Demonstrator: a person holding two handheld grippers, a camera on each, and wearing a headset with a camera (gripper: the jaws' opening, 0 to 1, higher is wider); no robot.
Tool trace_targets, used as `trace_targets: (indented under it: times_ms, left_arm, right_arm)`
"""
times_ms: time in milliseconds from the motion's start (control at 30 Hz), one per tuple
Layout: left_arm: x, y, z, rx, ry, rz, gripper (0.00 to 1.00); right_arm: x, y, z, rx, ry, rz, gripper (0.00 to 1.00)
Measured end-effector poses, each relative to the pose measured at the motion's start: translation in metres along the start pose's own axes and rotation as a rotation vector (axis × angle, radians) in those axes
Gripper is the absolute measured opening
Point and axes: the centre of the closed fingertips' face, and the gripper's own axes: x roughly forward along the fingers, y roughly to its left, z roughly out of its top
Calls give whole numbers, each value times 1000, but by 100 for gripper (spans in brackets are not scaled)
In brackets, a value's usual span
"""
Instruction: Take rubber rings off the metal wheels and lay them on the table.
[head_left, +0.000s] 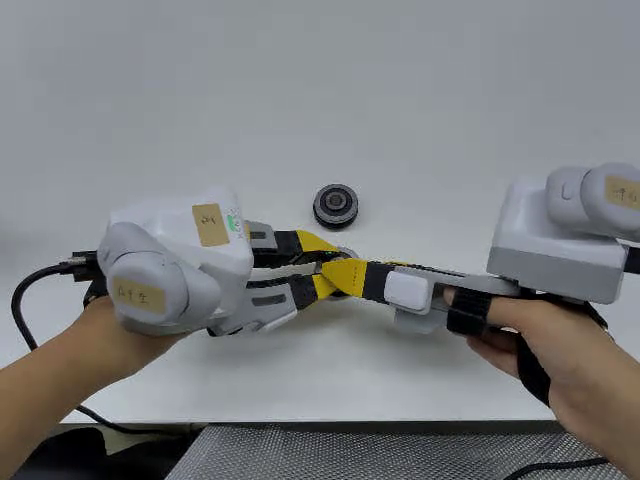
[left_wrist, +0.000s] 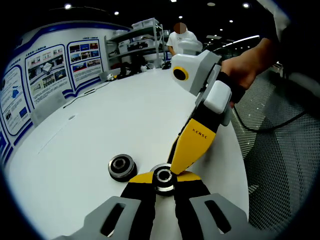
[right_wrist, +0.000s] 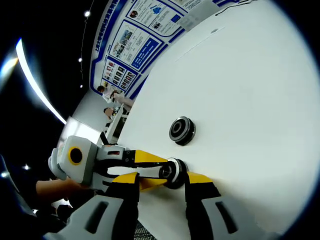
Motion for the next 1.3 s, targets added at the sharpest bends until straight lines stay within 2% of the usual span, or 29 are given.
trace_targets:
  times_ms: [233,400,733,900,1300]
  left_arm:
    - [0,0,0,7,4,-3,13]
    - [0,-1,1,7,6,0,13]
    - [-1,1,0,10,8,10,12]
    - [-1,1,0,15,10,9,12]
    - [-1,2,-1,18,8,8,12]
  right_arm:
    - [0,1,-2,9,13,-3,38]
    - [0,5,-1,37,7,-6,43]
    - [4,6,-1,-32,7,-37,45]
    - [4,8,0,-4,6,-31,47]
    - [5,11,0,-4,37,-42,52]
